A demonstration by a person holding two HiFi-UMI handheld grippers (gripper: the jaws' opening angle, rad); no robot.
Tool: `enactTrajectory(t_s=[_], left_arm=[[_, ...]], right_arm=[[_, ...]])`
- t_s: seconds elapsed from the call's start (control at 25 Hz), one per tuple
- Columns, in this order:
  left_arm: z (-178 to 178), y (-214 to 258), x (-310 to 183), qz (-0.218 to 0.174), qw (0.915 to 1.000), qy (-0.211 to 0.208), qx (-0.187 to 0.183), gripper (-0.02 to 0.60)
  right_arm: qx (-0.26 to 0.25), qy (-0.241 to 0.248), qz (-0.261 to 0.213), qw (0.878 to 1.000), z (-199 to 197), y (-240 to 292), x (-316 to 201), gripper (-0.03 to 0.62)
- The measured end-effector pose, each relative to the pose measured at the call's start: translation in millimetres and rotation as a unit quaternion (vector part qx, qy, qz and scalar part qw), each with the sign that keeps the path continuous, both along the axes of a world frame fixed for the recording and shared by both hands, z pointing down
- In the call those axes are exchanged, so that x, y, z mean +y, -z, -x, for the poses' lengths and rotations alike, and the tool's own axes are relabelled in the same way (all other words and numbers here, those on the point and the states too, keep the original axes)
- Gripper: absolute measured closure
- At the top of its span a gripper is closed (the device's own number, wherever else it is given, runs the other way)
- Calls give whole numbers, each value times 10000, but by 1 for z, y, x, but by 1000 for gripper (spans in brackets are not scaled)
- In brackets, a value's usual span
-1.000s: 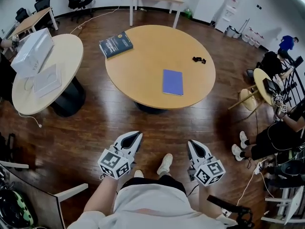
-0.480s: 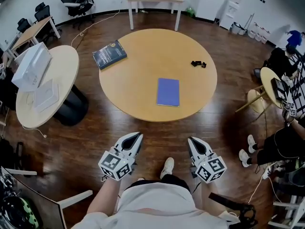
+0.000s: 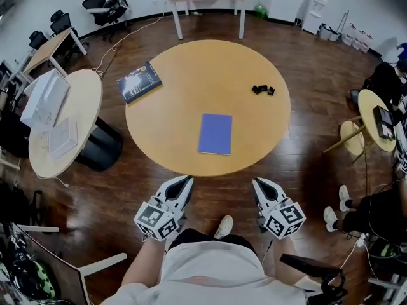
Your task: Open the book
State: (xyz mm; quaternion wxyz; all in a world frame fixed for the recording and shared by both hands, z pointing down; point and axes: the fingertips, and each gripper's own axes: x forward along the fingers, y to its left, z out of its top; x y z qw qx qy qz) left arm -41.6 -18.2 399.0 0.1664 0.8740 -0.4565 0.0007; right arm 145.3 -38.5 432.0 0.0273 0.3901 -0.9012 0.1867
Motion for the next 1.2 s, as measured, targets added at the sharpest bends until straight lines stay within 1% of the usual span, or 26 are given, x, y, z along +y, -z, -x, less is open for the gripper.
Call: enactTrajectory(t_s=[0.16, 0.36, 0.52, 0.72, 0.84, 1.04, 1.2], left_arm=[[-18, -4, -13, 148, 9999, -6, -53, 572], [-19, -9, -29, 166, 9998, -1, -101, 572], [-13, -11, -41, 102, 9996, -219, 109, 572], [1, -15, -65, 40, 9985, -508, 220, 572], [19, -13, -81, -28, 9975, -672, 236, 572], [66, -21, -108, -23, 9969, -753, 207, 572], [90, -27, -130, 24, 9962, -820, 286, 572]], right_arm=[[-117, 5, 175, 9998, -15, -10, -15, 596], [-138, 38, 299, 9994, -12, -20, -32, 597], [-57, 31, 291, 9996, 1, -21, -43, 595], [117, -281, 341, 9990, 10, -19, -56, 597], [228, -370, 278, 9987, 30, -10, -67, 596], [339, -396, 85, 9986, 81, 4, -87, 597], [560, -466, 67, 9973, 100, 6, -98, 595]])
